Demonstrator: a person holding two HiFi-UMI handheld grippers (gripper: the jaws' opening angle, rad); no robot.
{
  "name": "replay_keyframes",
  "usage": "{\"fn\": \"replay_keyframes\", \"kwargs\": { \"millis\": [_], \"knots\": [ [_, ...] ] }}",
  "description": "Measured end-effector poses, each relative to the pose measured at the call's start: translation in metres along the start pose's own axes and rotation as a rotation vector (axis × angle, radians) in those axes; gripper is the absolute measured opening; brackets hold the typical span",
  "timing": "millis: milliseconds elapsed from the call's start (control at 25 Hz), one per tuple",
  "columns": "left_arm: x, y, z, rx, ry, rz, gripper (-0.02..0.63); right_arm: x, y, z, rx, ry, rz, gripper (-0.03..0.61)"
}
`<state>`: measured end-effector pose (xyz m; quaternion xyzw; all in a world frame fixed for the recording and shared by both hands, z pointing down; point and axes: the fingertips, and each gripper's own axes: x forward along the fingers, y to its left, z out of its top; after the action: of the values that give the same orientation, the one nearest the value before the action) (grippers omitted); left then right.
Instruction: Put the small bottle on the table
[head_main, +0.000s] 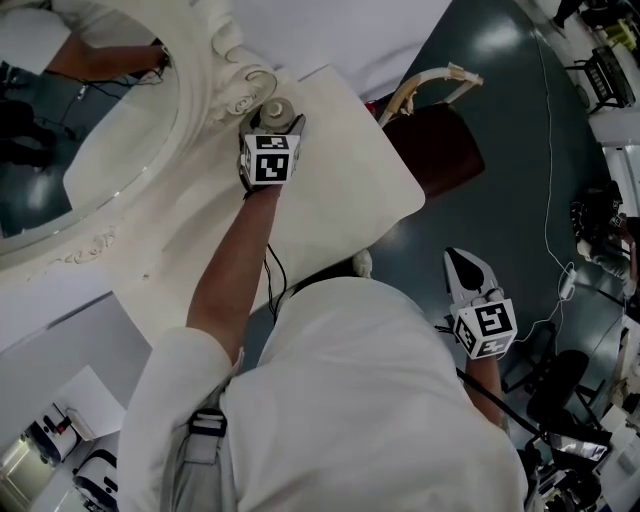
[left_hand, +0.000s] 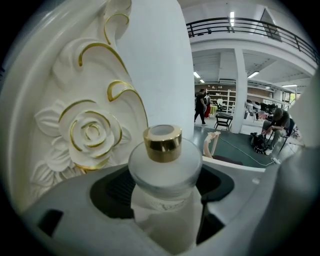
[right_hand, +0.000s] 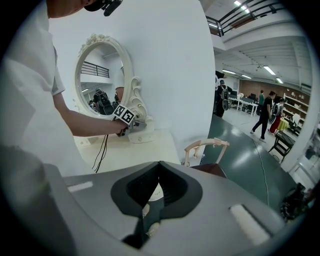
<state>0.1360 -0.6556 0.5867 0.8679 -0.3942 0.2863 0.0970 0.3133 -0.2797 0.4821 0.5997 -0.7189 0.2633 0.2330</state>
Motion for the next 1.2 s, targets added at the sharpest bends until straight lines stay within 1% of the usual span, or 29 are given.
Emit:
{"fn": "replay_keyframes", "kwargs": {
  "millis": [360,480,640,760,800,920,1200],
  "knots": [
    [-0.035,-0.005,0.003,-0.004,-0.022,0.031,0.364,-0.009,0.001,-0.004,-0.021,-0.030,0.038,0.002],
    [-0.047,-0.007,-0.005,-0.003,-0.025,0.042,0.364,-0.012,0.001,-0.007,-0.028,-0.040,0.054,0.002],
    [-0.076,-0.019,-0.004,-0.009,-0.030,0.060,0.351,-0.016,0.001,-0.011,-0.044,-0.054,0.087,0.002],
    [-0.099,-0.032,-0.003,-0.023,-0.042,0.061,0.307,-0.017,0.000,-0.011,-0.065,-0.064,0.122,0.002],
    [-0.107,-0.037,-0.004,-0.033,-0.048,0.058,0.283,-0.017,0.001,-0.011,-0.074,-0.067,0.134,0.001],
    [-0.132,-0.051,-0.006,-0.053,-0.065,0.051,0.203,-0.018,0.004,-0.013,-0.099,-0.080,0.173,0.002],
    [-0.190,-0.088,-0.017,-0.077,-0.081,0.081,0.009,-0.022,0.006,-0.017,-0.153,-0.102,0.277,0.000]
  ]
}}
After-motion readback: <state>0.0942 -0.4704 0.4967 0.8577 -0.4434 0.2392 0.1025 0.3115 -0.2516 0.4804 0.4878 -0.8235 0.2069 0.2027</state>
